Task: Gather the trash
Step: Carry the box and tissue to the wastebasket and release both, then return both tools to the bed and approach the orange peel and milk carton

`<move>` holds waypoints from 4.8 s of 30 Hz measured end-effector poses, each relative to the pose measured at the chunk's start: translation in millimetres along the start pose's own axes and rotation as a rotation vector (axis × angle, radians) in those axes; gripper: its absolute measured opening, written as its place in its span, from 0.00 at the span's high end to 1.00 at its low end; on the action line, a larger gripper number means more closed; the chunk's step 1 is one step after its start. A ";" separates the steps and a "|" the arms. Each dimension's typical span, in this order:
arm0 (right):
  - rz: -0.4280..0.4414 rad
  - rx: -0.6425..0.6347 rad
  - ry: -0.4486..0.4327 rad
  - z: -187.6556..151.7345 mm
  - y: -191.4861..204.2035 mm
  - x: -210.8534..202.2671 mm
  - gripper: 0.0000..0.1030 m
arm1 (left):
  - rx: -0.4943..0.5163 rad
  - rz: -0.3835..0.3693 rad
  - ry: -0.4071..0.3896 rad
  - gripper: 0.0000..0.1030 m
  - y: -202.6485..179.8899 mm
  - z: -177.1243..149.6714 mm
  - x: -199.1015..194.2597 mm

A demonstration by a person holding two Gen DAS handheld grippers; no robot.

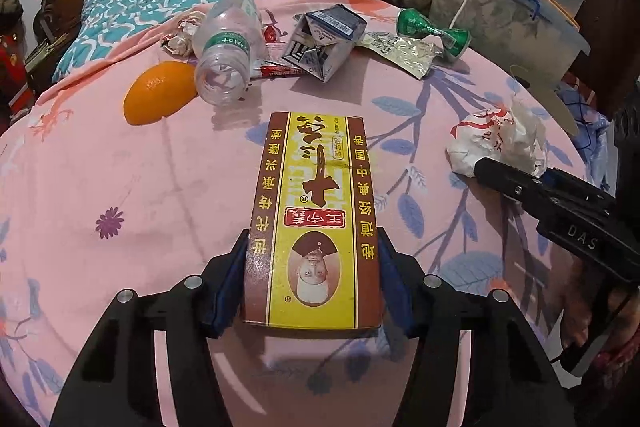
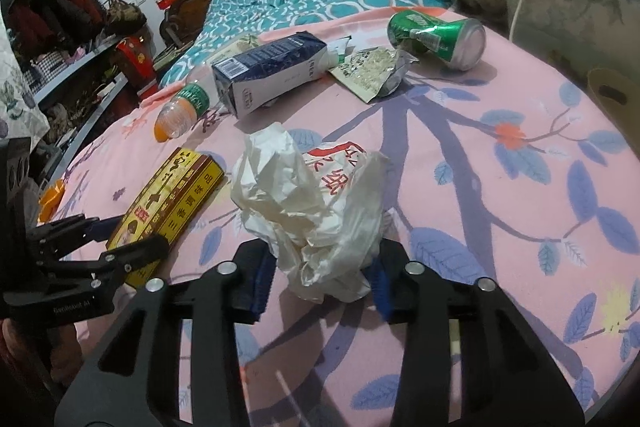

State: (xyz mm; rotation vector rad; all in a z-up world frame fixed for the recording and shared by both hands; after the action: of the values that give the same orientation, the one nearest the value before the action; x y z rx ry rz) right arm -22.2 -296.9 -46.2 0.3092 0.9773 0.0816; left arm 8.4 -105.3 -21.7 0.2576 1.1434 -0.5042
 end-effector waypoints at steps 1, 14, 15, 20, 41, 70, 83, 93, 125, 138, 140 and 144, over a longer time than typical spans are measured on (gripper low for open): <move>-0.001 -0.005 -0.002 -2.0 0.8 -1.1 0.60 | 0.005 -0.010 0.000 0.46 -1.4 -0.9 -0.7; -0.032 0.023 -0.049 -26.4 -18.8 -29.7 0.60 | 0.112 -0.110 0.009 0.46 -46.0 14.1 1.3; -0.037 0.038 -0.057 -26.2 -25.1 -32.5 0.60 | 0.125 -0.115 0.011 0.46 -51.6 17.4 2.1; -0.049 0.111 -0.094 -21.6 -56.6 -45.4 0.60 | 0.225 -0.129 0.003 0.46 -93.4 40.8 4.5; -0.169 0.438 -0.239 10.8 -259.1 -100.8 0.60 | 0.525 -0.155 0.017 0.46 -293.5 174.0 57.1; -0.219 0.538 -0.292 17.6 -333.0 -118.4 0.40 | 0.564 0.012 -0.101 0.33 -371.1 221.1 87.2; -0.093 0.362 -0.274 50.2 -216.0 -99.8 0.40 | 0.357 0.095 -0.158 0.33 -235.2 183.2 32.0; -0.024 0.224 -0.193 72.5 -125.2 -60.6 0.40 | 0.193 0.116 -0.128 0.33 -137.1 152.2 19.7; 0.051 -0.011 -0.008 84.5 24.8 12.4 0.40 | -0.148 0.149 -0.094 0.33 46.4 84.7 5.3; 0.121 0.053 -0.021 121.6 41.8 27.6 0.23 | -0.311 0.140 -0.158 0.24 123.2 79.7 -17.4; 0.147 0.083 -0.007 132.7 46.1 38.7 0.22 | -0.312 0.137 -0.163 0.22 128.8 86.7 -15.0; 0.176 0.151 0.026 147.7 49.0 60.7 0.22 | -0.361 0.148 -0.156 0.22 150.2 97.5 -7.7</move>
State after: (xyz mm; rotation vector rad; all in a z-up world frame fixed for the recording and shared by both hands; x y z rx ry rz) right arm 137.2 -270.3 -3.8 0.5343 0.9830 0.1730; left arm 160.1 -17.4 15.8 -0.0114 1.0329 -0.1772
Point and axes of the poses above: each gripper's, at about its wrist camera, not at the fingertips, and x roughly the way its jaws point, y to its left, z to its top, the point moved 4 cm from there along x, roughly the way its jaws point, and after that the axes turned 10 degrees about y, right-handed, at the moved point
